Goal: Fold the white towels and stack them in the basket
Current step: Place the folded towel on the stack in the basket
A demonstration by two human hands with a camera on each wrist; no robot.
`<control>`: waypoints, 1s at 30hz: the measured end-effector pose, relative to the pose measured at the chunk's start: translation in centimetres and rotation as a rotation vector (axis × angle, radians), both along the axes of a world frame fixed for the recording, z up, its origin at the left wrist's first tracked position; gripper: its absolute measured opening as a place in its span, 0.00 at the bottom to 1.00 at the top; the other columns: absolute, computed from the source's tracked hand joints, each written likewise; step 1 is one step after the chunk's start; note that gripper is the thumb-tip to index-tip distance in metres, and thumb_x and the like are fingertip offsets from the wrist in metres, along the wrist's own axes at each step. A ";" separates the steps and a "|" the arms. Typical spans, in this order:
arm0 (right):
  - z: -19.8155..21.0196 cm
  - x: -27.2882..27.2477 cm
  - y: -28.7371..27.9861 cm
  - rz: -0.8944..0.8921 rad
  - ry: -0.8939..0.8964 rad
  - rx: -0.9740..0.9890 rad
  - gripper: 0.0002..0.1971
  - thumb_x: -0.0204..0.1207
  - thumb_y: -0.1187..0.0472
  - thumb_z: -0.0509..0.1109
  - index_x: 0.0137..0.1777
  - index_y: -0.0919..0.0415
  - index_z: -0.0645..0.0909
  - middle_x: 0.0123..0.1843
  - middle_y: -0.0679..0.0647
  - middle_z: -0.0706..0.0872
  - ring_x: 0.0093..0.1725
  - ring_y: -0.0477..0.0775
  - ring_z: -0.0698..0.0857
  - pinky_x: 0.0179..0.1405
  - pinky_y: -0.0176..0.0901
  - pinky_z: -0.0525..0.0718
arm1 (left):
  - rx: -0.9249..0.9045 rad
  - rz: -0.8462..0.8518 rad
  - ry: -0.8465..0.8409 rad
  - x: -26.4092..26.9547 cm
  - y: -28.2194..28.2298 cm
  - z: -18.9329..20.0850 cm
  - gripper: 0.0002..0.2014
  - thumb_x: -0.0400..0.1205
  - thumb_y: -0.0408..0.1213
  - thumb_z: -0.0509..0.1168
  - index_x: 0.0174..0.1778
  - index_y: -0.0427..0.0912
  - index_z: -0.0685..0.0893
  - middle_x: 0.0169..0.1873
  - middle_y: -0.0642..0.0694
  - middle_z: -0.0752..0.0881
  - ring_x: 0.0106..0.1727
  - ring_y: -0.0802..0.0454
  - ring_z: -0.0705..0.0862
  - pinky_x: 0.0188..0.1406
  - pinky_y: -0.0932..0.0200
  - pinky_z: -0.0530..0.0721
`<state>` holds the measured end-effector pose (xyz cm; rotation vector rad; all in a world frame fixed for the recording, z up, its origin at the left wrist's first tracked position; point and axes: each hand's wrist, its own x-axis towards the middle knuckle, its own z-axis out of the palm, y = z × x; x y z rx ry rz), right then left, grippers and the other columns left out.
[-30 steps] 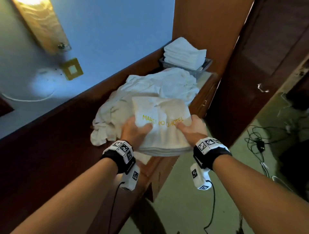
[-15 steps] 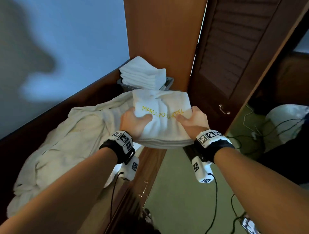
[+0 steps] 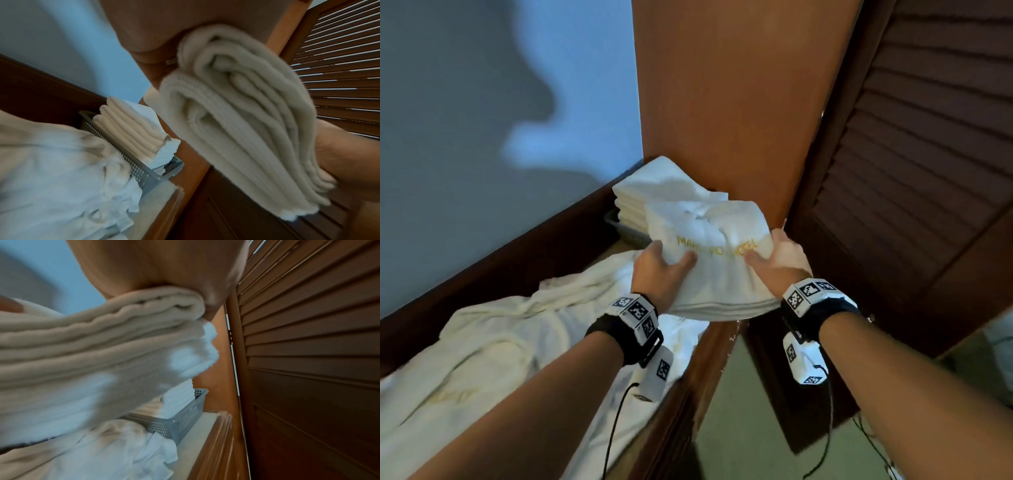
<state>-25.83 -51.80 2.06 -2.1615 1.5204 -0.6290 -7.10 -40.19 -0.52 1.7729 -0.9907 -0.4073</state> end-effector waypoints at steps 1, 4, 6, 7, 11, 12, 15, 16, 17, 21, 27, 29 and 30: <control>0.1 0.9 -1.9 0.025 0.014 -0.011 0.21 0.76 0.43 0.71 0.56 0.59 0.72 0.45 0.54 0.80 0.51 0.66 0.85 0.42 0.48 0.79 | 0.003 0.008 0.002 0.7 -1.2 -0.2 0.21 0.78 0.54 0.74 0.50 0.38 0.82 0.47 0.44 0.87 0.48 0.45 0.84 0.43 0.57 0.75; 0.1 4.0 -7.4 0.114 0.052 -0.056 0.21 0.76 0.43 0.71 0.55 0.57 0.71 0.47 0.57 0.82 0.51 0.67 0.85 0.44 0.49 0.79 | -0.001 0.030 0.025 2.7 -4.7 -0.8 0.25 0.75 0.59 0.71 0.52 0.38 0.82 0.49 0.43 0.88 0.51 0.42 0.86 0.50 0.47 0.85; 0.3 6.1 -11.3 0.162 0.093 -0.091 0.21 0.76 0.43 0.72 0.54 0.57 0.70 0.50 0.62 0.84 0.51 0.67 0.84 0.45 0.51 0.79 | 0.017 0.041 0.028 3.9 -7.4 -0.8 0.25 0.74 0.59 0.72 0.52 0.38 0.82 0.51 0.43 0.89 0.52 0.42 0.87 0.53 0.46 0.86; 0.3 7.1 -13.4 0.177 0.113 -0.110 0.21 0.76 0.43 0.72 0.54 0.57 0.70 0.50 0.62 0.84 0.51 0.67 0.83 0.44 0.51 0.77 | 0.027 0.046 0.037 4.5 -9.0 -1.0 0.24 0.75 0.57 0.73 0.52 0.39 0.82 0.51 0.43 0.89 0.53 0.43 0.87 0.53 0.47 0.86; 0.2 11.5 -22.8 0.265 0.085 -0.169 0.19 0.75 0.44 0.73 0.50 0.56 0.71 0.42 0.55 0.79 0.45 0.63 0.80 0.40 0.50 0.73 | 0.009 0.080 0.120 6.6 -15.6 -1.2 0.25 0.73 0.58 0.74 0.55 0.41 0.82 0.54 0.46 0.89 0.55 0.46 0.87 0.57 0.43 0.87; 0.2 12.7 -25.0 0.296 0.060 -0.174 0.18 0.75 0.45 0.73 0.47 0.56 0.70 0.41 0.54 0.79 0.43 0.63 0.81 0.38 0.50 0.74 | 0.006 0.093 0.109 7.0 -17.2 -1.2 0.23 0.75 0.55 0.75 0.55 0.41 0.82 0.55 0.46 0.88 0.56 0.46 0.87 0.58 0.43 0.87; 0.6 16.3 -30.5 0.355 0.006 -0.180 0.17 0.75 0.48 0.75 0.47 0.58 0.72 0.43 0.55 0.80 0.40 0.61 0.79 0.35 0.48 0.73 | -0.020 0.164 0.080 8.3 -21.9 -1.1 0.21 0.78 0.51 0.75 0.56 0.39 0.82 0.57 0.43 0.86 0.57 0.44 0.86 0.58 0.42 0.86; 0.8 17.5 -31.8 0.371 -0.011 -0.180 0.17 0.75 0.49 0.75 0.48 0.59 0.72 0.44 0.55 0.80 0.40 0.60 0.79 0.36 0.48 0.73 | -0.037 0.195 0.086 8.7 -23.2 -1.0 0.22 0.77 0.52 0.74 0.57 0.39 0.81 0.58 0.43 0.86 0.57 0.44 0.85 0.59 0.42 0.86; 1.0 18.6 -33.2 0.391 -0.033 -0.190 0.17 0.75 0.49 0.76 0.47 0.58 0.72 0.45 0.55 0.81 0.41 0.60 0.79 0.36 0.48 0.73 | -0.057 0.225 0.097 9.2 -24.4 -0.9 0.23 0.76 0.54 0.73 0.57 0.41 0.81 0.58 0.43 0.86 0.58 0.44 0.86 0.59 0.42 0.86; 1.0 23.2 -38.0 0.459 -0.132 -0.205 0.17 0.74 0.48 0.76 0.49 0.59 0.75 0.49 0.58 0.85 0.45 0.61 0.83 0.43 0.55 0.83 | -0.150 0.312 0.176 11.6 -28.3 -1.4 0.21 0.73 0.58 0.71 0.59 0.55 0.78 0.60 0.48 0.86 0.60 0.46 0.87 0.60 0.40 0.87; -6.1 26.9 -43.0 0.549 0.109 0.137 0.17 0.79 0.51 0.73 0.60 0.61 0.80 0.59 0.60 0.87 0.57 0.63 0.86 0.55 0.52 0.83 | 0.116 0.344 0.573 13.8 -30.2 -5.6 0.16 0.83 0.39 0.72 0.62 0.41 0.75 0.57 0.42 0.85 0.52 0.43 0.88 0.40 0.37 0.92; -9.2 26.6 -44.2 0.556 0.282 0.289 0.18 0.81 0.53 0.70 0.66 0.60 0.77 0.64 0.60 0.85 0.59 0.63 0.84 0.57 0.51 0.81 | 0.163 0.376 0.643 13.5 -30.4 -7.2 0.17 0.84 0.38 0.71 0.64 0.35 0.74 0.57 0.36 0.85 0.50 0.41 0.89 0.37 0.42 0.92; -10.0 26.5 -44.6 0.550 0.285 0.317 0.17 0.82 0.54 0.69 0.68 0.59 0.76 0.64 0.60 0.85 0.58 0.63 0.84 0.57 0.51 0.80 | 0.146 0.385 0.660 13.4 -30.6 -7.3 0.18 0.84 0.38 0.71 0.64 0.34 0.75 0.56 0.35 0.86 0.51 0.40 0.89 0.38 0.42 0.93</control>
